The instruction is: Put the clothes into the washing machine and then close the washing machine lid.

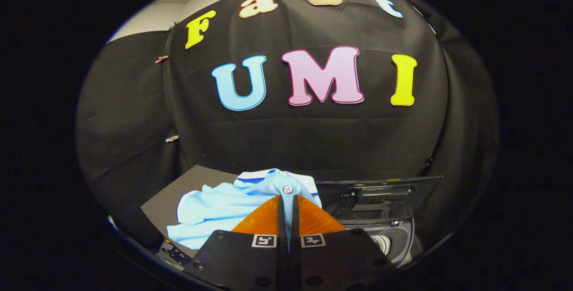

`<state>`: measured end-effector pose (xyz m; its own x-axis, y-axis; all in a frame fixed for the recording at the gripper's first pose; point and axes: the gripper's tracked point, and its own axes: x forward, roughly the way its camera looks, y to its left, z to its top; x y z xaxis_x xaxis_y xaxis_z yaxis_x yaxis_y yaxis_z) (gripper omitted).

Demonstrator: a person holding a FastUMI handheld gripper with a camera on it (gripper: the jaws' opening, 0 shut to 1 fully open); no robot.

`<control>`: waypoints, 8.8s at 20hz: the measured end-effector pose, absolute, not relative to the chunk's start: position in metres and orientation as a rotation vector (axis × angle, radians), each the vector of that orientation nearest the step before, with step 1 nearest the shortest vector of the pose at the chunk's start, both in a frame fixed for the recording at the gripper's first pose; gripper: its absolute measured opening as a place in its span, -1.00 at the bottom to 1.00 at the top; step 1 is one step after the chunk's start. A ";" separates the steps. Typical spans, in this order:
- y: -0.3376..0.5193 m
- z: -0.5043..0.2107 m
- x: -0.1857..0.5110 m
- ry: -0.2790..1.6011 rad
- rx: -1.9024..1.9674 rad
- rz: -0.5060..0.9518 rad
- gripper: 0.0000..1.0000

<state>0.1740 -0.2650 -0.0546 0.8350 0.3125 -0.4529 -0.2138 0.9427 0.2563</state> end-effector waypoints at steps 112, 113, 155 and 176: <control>-0.421 -0.192 0.284 0.586 0.103 0.002 1.00; -0.421 -0.192 0.279 0.588 0.103 0.002 1.00; -0.345 -0.035 0.137 0.252 0.167 -0.092 1.00; -0.010 0.010 0.105 0.186 0.136 0.097 0.99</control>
<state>0.1049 -0.0096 0.0102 0.9781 0.1084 -0.1777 -0.0832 0.9861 0.1438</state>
